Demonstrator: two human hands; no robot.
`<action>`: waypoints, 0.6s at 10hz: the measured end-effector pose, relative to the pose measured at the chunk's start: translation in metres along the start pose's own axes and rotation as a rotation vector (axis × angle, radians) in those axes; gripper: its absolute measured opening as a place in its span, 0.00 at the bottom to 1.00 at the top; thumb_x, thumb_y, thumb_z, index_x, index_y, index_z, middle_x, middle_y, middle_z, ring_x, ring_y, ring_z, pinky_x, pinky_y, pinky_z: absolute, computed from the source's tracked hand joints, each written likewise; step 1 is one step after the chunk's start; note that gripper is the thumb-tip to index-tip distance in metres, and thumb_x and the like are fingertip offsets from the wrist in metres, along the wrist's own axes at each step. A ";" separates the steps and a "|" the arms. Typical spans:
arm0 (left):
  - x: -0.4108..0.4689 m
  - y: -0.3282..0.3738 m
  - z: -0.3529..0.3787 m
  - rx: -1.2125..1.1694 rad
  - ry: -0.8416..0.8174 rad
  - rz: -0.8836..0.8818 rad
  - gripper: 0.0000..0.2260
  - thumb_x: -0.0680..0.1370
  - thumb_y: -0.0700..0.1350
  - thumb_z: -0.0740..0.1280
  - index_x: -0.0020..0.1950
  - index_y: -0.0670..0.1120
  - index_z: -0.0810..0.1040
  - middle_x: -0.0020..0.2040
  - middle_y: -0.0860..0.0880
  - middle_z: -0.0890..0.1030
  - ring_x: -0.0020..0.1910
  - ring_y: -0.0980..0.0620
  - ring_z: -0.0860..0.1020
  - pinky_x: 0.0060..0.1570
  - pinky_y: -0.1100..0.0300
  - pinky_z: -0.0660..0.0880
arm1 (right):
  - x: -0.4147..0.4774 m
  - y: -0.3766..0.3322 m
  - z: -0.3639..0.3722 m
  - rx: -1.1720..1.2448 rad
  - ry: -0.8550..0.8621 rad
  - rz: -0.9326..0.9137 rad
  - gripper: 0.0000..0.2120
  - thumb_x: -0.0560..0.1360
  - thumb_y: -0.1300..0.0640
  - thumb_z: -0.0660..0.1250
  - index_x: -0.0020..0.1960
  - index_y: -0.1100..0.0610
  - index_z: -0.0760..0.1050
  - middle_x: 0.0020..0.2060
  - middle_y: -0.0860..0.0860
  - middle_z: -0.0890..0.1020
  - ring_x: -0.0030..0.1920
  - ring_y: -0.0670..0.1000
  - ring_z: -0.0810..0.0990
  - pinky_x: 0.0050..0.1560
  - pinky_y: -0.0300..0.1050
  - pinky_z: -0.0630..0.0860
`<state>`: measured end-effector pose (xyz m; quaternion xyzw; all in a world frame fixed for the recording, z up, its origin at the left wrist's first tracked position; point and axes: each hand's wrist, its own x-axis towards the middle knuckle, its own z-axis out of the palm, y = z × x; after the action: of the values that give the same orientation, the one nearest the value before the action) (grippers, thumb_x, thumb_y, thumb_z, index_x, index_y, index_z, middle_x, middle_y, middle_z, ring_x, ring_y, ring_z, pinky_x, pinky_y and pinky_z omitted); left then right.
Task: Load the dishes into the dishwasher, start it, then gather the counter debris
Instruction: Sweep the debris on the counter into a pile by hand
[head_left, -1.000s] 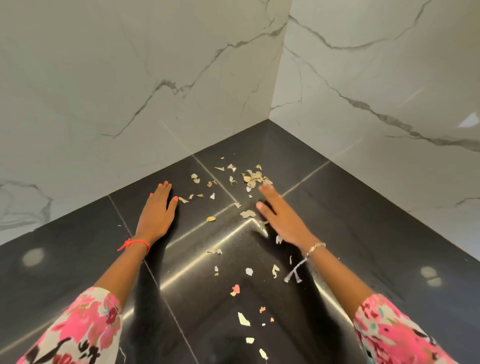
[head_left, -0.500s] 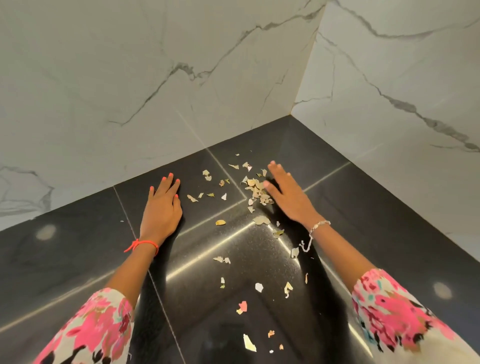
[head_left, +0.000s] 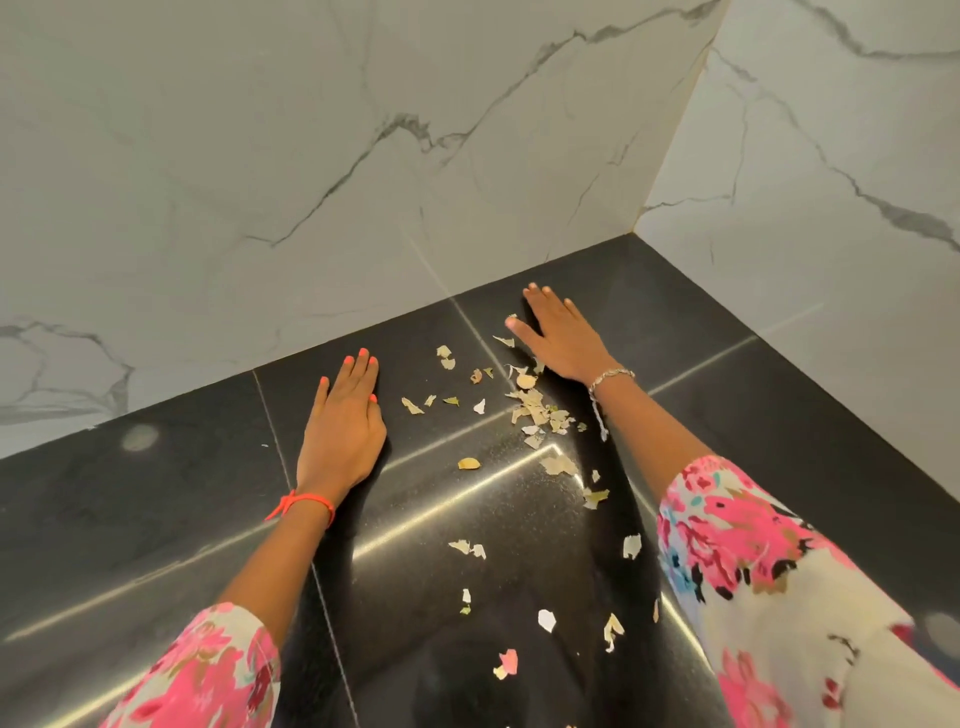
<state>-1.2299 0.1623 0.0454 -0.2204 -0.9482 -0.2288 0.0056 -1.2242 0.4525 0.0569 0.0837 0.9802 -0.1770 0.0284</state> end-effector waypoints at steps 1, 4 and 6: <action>0.001 0.000 0.001 0.017 0.003 0.003 0.23 0.80 0.39 0.51 0.76 0.43 0.54 0.77 0.50 0.53 0.76 0.53 0.49 0.74 0.57 0.43 | -0.004 -0.015 0.009 -0.034 -0.015 -0.101 0.33 0.79 0.38 0.46 0.76 0.57 0.49 0.76 0.51 0.50 0.76 0.49 0.46 0.75 0.48 0.44; 0.000 0.003 -0.002 0.032 -0.001 -0.007 0.22 0.81 0.40 0.51 0.76 0.43 0.54 0.77 0.49 0.53 0.76 0.53 0.49 0.74 0.56 0.43 | -0.087 -0.056 0.005 0.297 -0.257 -0.412 0.26 0.80 0.44 0.50 0.76 0.47 0.50 0.73 0.37 0.50 0.72 0.35 0.46 0.68 0.27 0.44; 0.000 0.002 -0.003 0.028 -0.017 -0.007 0.22 0.81 0.40 0.51 0.76 0.44 0.53 0.77 0.49 0.53 0.76 0.53 0.49 0.74 0.56 0.43 | -0.021 -0.070 0.018 0.088 -0.147 -0.304 0.28 0.81 0.43 0.49 0.76 0.54 0.50 0.76 0.48 0.50 0.75 0.45 0.46 0.76 0.50 0.47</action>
<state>-1.2293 0.1628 0.0490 -0.2191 -0.9520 -0.2136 -0.0003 -1.2151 0.3778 0.0660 -0.0774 0.9682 -0.2277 0.0692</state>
